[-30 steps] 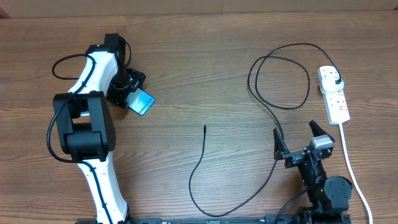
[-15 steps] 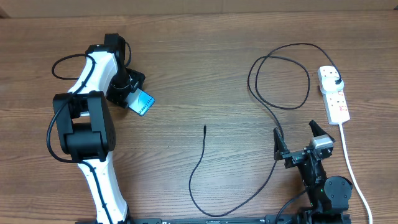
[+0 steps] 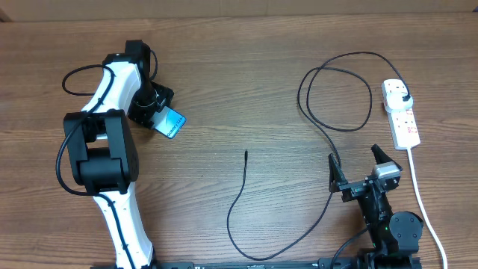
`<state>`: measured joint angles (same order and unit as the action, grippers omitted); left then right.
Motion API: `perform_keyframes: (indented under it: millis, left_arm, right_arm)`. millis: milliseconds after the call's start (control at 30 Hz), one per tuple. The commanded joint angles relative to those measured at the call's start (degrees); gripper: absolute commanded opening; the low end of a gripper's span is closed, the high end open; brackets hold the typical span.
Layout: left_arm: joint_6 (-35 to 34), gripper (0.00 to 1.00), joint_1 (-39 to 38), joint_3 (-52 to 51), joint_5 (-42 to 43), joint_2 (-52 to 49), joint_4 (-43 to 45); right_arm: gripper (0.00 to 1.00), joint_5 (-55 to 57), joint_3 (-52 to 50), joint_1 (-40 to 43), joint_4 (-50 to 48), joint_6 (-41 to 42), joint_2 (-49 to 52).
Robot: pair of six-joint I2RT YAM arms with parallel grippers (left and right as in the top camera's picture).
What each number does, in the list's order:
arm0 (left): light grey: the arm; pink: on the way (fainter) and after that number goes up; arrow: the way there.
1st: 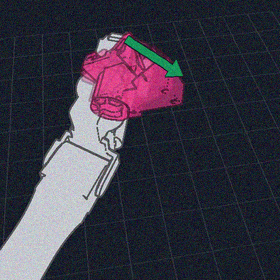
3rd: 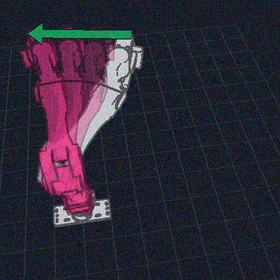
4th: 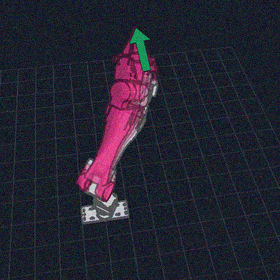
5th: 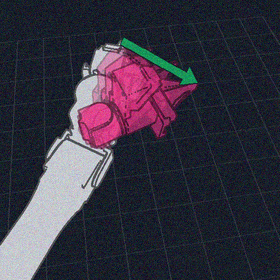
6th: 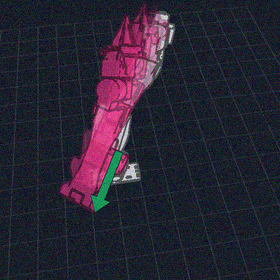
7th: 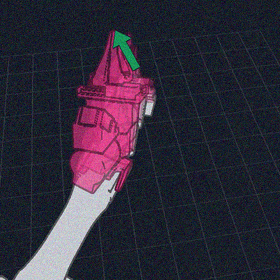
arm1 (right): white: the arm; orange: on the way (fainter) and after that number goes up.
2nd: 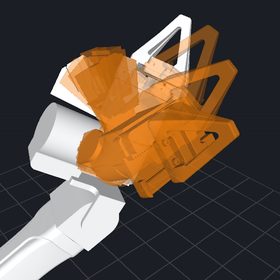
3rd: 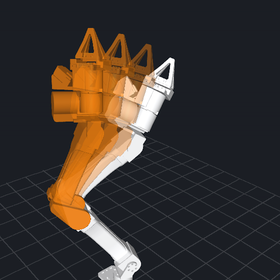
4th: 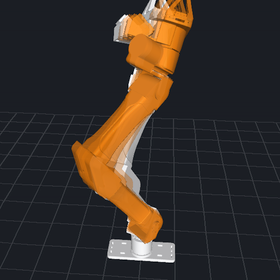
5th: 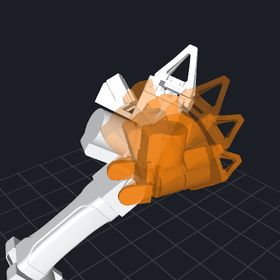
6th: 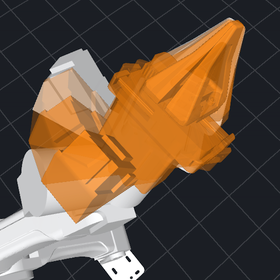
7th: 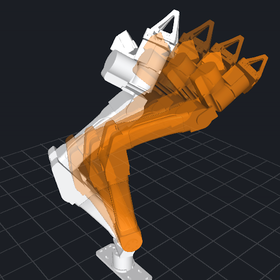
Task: Plug charger to phone and switch on socket
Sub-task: 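Lift the phone with the left gripper and tilt it upright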
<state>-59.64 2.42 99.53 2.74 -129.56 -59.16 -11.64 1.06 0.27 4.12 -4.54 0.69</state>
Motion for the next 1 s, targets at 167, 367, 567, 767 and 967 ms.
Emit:
perform_keyframes:
  millis: [167, 367, 567, 767, 967]
  left_arm:
    - [1.3, 0.27, 0.6, -0.7, 4.5, -3.6, 0.8]
    - [5.5, 0.1, 0.6, 0.1, 7.5, -3.5, 0.7]
    - [6.5, 0.04, 0.6, 3.8, 8.8, -3.4, -1.1]
    - [9.4, 0.04, 0.5, 11.9, 8.9, -3.4, -7.9]
    - [12.2, 0.04, 0.2, 20.3, 9.4, -3.4, -14.2]
  right_arm:
    - [1.0, 0.0, -0.6, -0.2, -0.3, 0.0, -0.5]
    - [1.0, 0.0, -0.6, -0.2, -0.3, 0.0, -0.5]
    - [1.0, 0.0, -0.6, -0.2, -0.3, 0.0, -0.5]
    - [1.0, 0.0, -0.6, -0.2, -0.3, 0.0, -0.5]
    - [1.0, 0.0, -0.6, -0.2, -0.3, 0.0, -0.5]
